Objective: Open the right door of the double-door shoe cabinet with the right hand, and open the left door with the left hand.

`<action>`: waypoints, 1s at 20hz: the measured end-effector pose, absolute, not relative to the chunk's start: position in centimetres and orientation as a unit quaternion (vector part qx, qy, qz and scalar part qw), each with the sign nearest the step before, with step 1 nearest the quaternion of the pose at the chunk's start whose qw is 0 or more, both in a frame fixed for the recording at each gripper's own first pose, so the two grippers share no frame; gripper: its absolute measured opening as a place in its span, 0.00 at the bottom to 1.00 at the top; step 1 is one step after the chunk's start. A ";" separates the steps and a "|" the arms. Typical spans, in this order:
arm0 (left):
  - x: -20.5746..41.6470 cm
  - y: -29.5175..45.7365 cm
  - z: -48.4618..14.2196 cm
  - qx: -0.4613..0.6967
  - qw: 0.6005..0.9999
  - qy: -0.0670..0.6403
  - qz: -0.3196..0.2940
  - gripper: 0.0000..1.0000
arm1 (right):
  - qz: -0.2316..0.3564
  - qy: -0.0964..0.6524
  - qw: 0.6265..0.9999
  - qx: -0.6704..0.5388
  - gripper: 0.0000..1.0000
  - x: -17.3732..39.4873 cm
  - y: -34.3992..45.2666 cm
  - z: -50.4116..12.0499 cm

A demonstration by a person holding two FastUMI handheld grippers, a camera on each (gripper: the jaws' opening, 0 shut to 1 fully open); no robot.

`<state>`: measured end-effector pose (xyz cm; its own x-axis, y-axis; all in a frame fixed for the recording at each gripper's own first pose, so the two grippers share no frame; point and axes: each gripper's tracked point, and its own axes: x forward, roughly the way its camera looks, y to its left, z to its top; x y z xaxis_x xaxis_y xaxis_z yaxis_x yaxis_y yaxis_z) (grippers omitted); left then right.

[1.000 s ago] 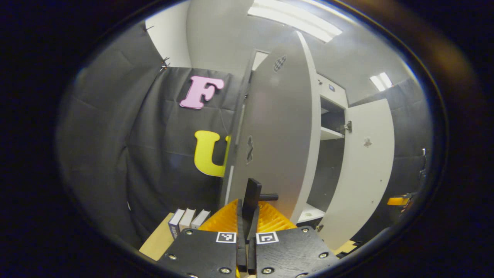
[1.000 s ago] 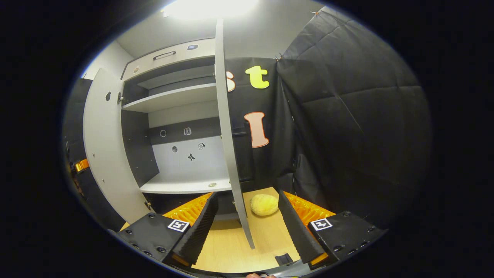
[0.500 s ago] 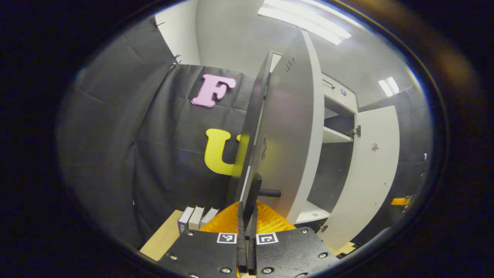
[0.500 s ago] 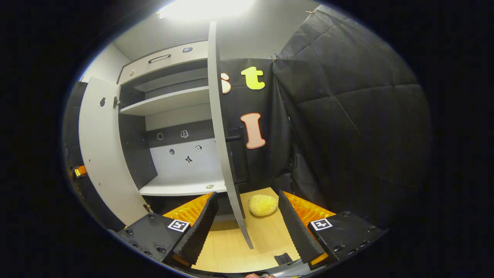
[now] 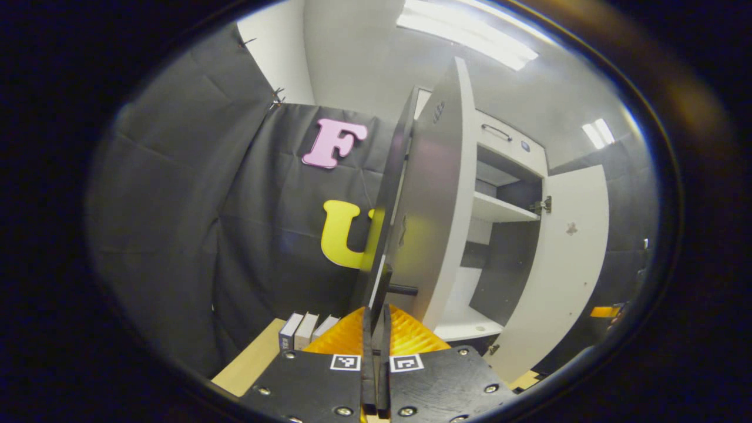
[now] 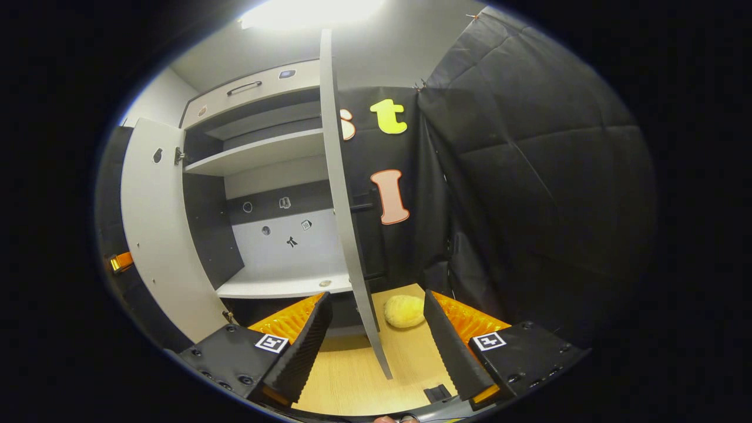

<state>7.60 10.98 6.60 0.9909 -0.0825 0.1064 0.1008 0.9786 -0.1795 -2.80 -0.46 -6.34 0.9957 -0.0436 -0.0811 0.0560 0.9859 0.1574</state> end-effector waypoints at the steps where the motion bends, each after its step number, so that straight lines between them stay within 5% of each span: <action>1: 7.2 11.0 7.1 -0.099 0.993 -0.055 -0.045 0.02 | -0.022 0.036 0.996 0.083 0.98 -2.7 -0.2 -6.1; 8: 4.5 11.8 7.8 -0.098 0.992 -0.084 -0.015 0.07 | 0.023 0.011 0.996 0.083 0.98 -1.8 3.3 -3.9; 9: 4.2 11.9 8.0 -0.097 0.991 -0.090 -0.010 0.12 | 0.029 0.009 0.996 0.081 0.98 -1.7 3.9 -3.8; 14: 3.2 12.7 7.5 -0.078 0.994 -0.074 0.018 0.94 | 0.051 0.004 0.996 0.071 0.98 -1.7 6.2 -3.3; 20: 2.6 11.8 8.3 -0.037 0.997 -0.073 0.010 0.95 | 0.060 -0.007 0.995 0.084 0.98 -1.8 7.6 -2.0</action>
